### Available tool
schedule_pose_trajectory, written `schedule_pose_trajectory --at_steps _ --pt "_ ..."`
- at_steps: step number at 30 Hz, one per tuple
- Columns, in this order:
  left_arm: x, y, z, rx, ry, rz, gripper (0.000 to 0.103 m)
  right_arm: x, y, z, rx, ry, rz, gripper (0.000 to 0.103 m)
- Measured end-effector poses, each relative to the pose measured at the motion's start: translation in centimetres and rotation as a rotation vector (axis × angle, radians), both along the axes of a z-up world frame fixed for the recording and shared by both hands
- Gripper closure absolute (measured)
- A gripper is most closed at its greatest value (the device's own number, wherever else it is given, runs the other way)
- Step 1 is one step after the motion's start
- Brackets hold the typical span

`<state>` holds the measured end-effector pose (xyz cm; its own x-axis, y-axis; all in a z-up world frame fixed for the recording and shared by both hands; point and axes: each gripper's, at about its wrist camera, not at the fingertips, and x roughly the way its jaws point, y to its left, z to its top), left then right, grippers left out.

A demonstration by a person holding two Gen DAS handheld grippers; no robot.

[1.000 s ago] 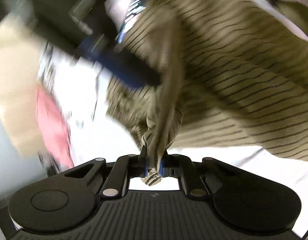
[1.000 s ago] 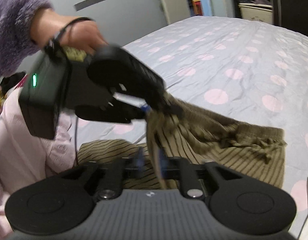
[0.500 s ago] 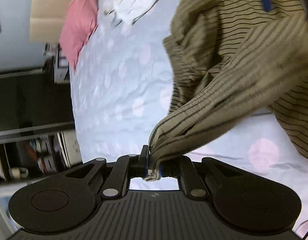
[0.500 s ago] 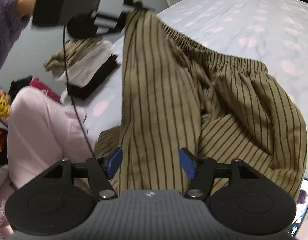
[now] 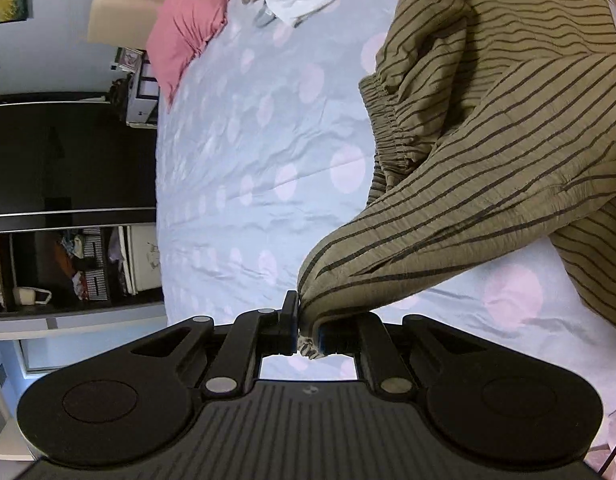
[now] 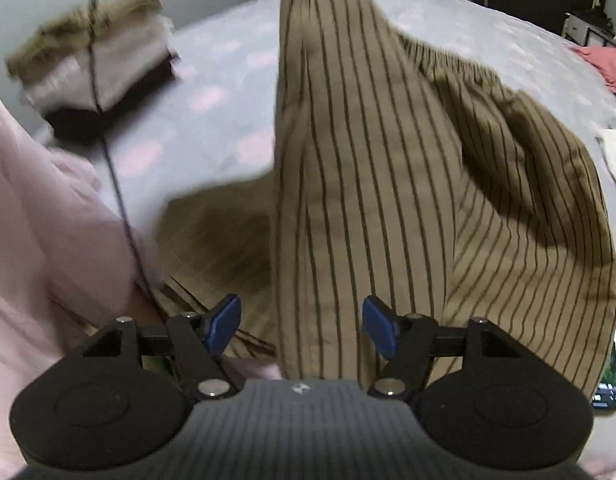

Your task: Fold clothes

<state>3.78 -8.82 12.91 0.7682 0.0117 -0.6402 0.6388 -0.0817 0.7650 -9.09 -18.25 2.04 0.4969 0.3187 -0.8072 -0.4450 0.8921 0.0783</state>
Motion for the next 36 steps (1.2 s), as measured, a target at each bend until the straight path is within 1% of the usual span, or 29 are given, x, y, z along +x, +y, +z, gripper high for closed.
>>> schedule_pose_trajectory --at_steps 1,2,3,4,5,6,7,10,13,15,18,22,26,30,33,36 --pt "-0.1 0.1 0.1 -0.010 -0.004 0.005 0.096 0.0 0.0 -0.6 -0.029 0.005 -0.006 0.042" --pt "-0.2 0.2 0.2 -0.021 -0.009 0.010 0.096 0.0 -0.2 -1.2 -0.055 0.012 -0.012 0.052" --pt "-0.3 0.4 0.4 -0.031 -0.015 0.017 0.096 0.1 -0.6 -1.4 -0.061 0.016 -0.027 0.077" --pt "-0.4 0.7 0.6 -0.042 -0.021 0.023 0.096 0.3 -1.2 -1.5 -0.061 0.020 -0.045 0.089" --pt "-0.6 0.9 0.8 -0.053 -0.027 0.030 0.096 0.3 -2.0 -1.1 -0.054 0.010 -0.060 0.090" --pt "-0.7 1.1 1.0 -0.063 -0.033 0.037 0.096 0.3 -2.7 -0.6 -0.044 -0.005 -0.074 0.097" --pt "-0.8 1.4 1.2 -0.074 -0.039 0.043 0.096 0.3 -3.5 -0.1 -0.034 -0.020 -0.087 0.100" --pt "-0.8 2.3 2.8 -0.132 -0.050 0.100 0.097 0.6 -5.6 2.4 0.023 -0.059 -0.130 0.101" --pt "-1.0 3.4 5.2 -0.209 -0.071 0.165 0.097 1.0 -8.9 6.6 0.049 -0.144 -0.178 0.102" --pt "-1.5 4.1 7.3 -0.270 -0.088 0.202 0.098 1.3 -11.7 10.3 0.058 -0.219 -0.213 0.102" --pt "-2.3 5.0 11.1 -0.379 -0.107 0.251 0.098 1.7 -15.1 16.2 0.043 -0.339 -0.248 0.102" --pt "-4.1 6.2 16.8 -0.539 -0.143 0.293 0.098 1.9 -17.5 23.7 0.007 -0.505 -0.268 0.102" --pt "-6.3 7.2 22.0 -0.685 -0.178 0.301 0.098 1.2 -17.5 30.4 -0.043 -0.690 -0.279 0.102" --pt "-8.1 8.2 26.1 -0.803 -0.210 0.297 0.099 -0.3 -16.4 35.6 -0.092 -0.836 -0.273 0.102" --pt "-9.5 8.7 28.4 -0.869 -0.244 0.274 0.099 -1.0 -16.7 38.8 -0.109 -0.909 -0.275 0.102" --pt "-9.6 8.9 30.0 -0.905 -0.256 0.262 0.099 -1.1 -16.6 41.3 -0.122 -0.958 -0.275 0.102"
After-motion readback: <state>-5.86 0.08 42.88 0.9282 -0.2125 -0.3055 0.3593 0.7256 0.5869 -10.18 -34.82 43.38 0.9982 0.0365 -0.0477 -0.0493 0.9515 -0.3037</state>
